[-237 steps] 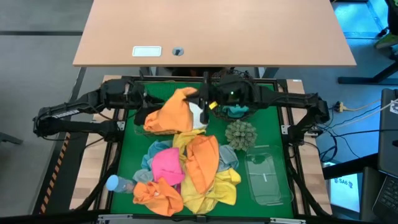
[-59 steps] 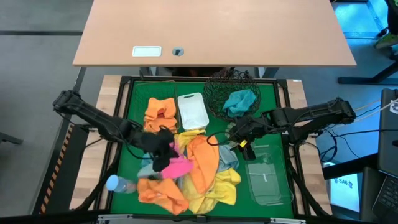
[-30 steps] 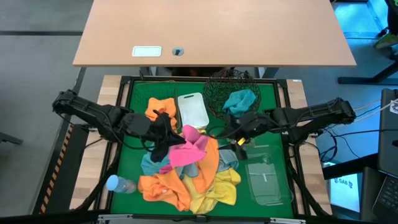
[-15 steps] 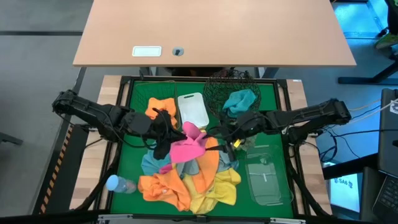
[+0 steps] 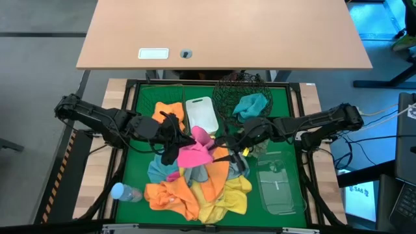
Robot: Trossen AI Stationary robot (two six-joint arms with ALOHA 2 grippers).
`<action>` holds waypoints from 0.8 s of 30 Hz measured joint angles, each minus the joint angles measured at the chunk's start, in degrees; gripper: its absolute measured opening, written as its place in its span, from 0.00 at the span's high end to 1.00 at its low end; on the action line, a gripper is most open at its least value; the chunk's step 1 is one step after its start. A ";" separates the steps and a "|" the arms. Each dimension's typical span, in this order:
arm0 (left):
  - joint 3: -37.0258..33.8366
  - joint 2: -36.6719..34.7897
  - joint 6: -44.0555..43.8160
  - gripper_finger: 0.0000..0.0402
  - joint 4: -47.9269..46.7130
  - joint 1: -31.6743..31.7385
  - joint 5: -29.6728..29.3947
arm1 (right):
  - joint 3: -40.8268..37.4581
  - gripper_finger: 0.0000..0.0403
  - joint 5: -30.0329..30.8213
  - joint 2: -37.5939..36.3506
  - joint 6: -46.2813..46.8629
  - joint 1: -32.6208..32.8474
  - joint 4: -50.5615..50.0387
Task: Sort microfiber towel by color & place in baskets
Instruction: Put the pink microfiber towel into the white bin
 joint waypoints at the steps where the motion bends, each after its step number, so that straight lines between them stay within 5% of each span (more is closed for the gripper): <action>1: 0.00 0.00 0.00 1.00 0.00 -0.02 0.00 | 0.00 0.51 -1.18 0.00 0.00 0.00 0.11; 13: 0.00 0.00 -0.02 1.00 0.00 0.00 0.13 | 0.00 0.54 1.96 0.28 1.88 -0.02 0.47; 21: 0.00 0.00 -0.41 1.00 0.04 -0.02 0.89 | 0.00 0.95 2.16 1.20 1.65 -0.04 0.57; 24: 0.00 0.00 -0.44 1.00 0.04 -0.04 5.63 | 0.24 0.95 3.39 0.98 1.55 -0.04 0.22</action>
